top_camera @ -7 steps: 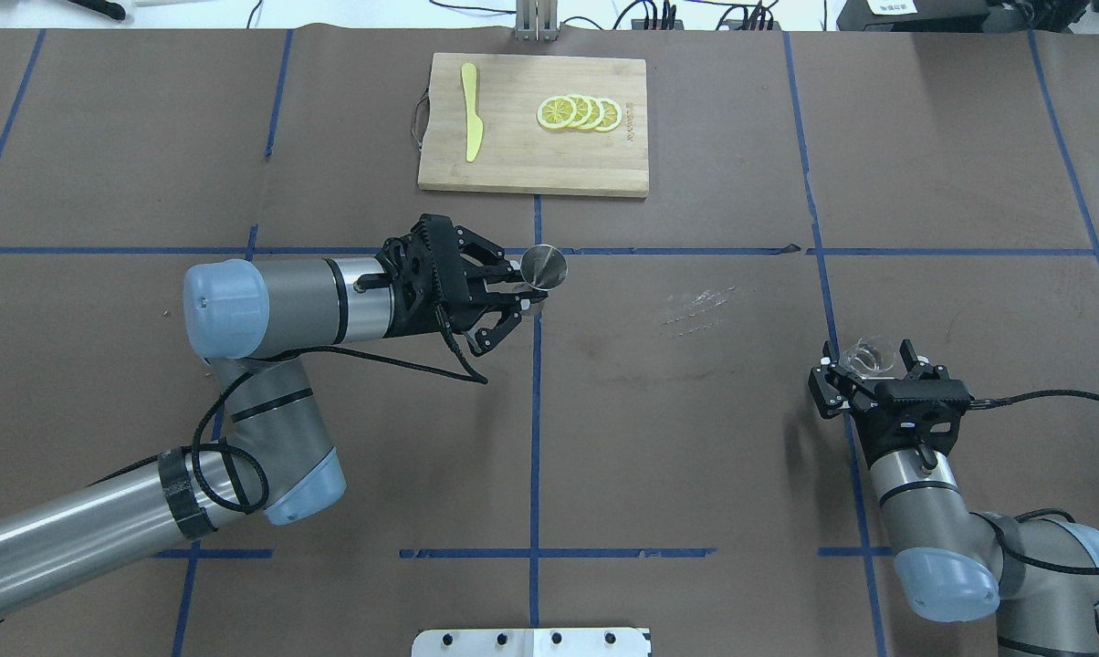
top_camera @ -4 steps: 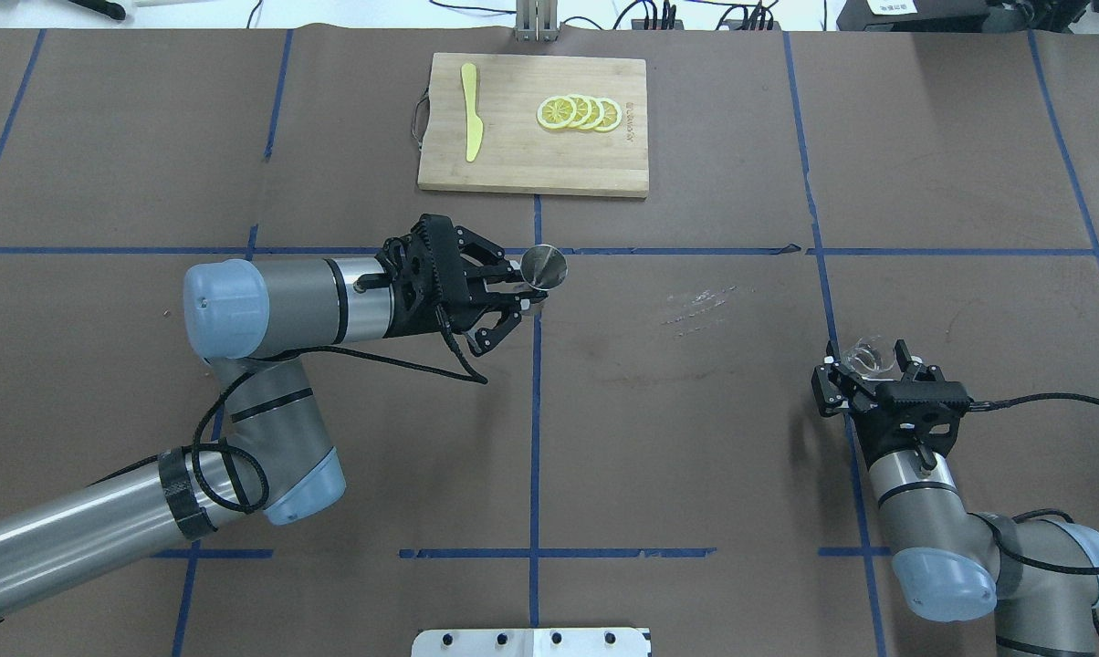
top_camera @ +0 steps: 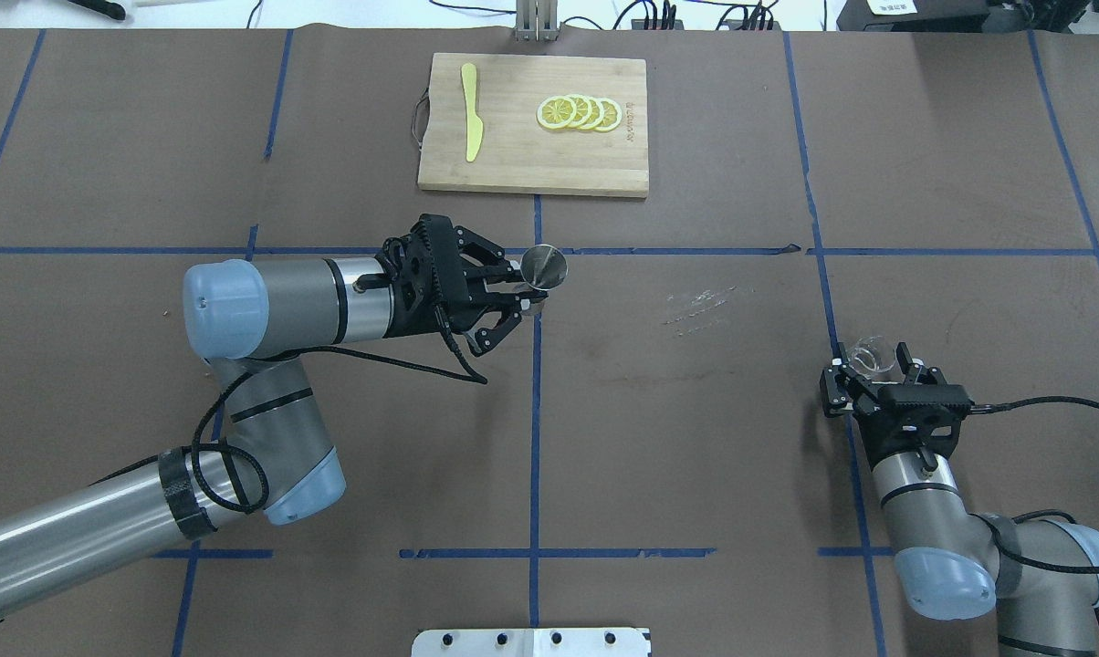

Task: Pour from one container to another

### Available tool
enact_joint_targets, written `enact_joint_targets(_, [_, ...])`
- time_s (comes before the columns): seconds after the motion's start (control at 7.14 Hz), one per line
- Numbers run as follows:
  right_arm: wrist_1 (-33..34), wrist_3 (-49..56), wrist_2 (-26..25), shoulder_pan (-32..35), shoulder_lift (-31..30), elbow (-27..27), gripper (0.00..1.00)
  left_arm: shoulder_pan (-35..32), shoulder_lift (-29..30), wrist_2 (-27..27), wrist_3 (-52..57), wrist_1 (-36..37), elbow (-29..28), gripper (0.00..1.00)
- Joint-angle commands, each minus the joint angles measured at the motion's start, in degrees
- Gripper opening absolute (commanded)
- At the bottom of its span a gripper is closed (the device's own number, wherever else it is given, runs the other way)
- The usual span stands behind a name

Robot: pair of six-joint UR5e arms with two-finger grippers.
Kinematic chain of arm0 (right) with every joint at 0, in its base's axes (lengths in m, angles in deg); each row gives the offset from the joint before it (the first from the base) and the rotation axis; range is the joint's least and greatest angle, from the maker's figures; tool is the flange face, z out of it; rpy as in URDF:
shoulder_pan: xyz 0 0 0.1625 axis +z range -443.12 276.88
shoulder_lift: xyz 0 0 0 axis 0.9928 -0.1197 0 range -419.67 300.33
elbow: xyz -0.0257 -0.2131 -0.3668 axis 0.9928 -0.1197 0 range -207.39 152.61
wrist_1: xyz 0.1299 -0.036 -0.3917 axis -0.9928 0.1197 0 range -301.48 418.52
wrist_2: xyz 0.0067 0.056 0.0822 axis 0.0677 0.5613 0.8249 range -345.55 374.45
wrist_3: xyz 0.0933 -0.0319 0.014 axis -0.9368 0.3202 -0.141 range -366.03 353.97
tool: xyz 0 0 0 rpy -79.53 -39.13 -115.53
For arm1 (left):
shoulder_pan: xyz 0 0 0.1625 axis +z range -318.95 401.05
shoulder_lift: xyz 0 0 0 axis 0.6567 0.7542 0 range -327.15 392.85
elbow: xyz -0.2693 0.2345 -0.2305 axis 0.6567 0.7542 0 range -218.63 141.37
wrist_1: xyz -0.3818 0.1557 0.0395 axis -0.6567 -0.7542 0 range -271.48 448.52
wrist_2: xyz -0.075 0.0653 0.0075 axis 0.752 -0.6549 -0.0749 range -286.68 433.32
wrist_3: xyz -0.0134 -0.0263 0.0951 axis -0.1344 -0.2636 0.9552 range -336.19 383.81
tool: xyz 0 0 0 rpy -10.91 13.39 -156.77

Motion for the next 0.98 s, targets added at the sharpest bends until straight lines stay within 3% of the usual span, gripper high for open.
enact_joint_targets(0.0, [-0.05,-0.07,-0.05,-0.09,0.06,-0.67,0.78,0.0,0.0,0.0,0.0,-0.05,0.0,0.0])
enact_joint_targets(0.84, [-0.05,0.02,-0.49,-0.7,0.15,-0.59,0.78,-0.09,0.0,0.0,0.0,-0.13,0.09,0.0])
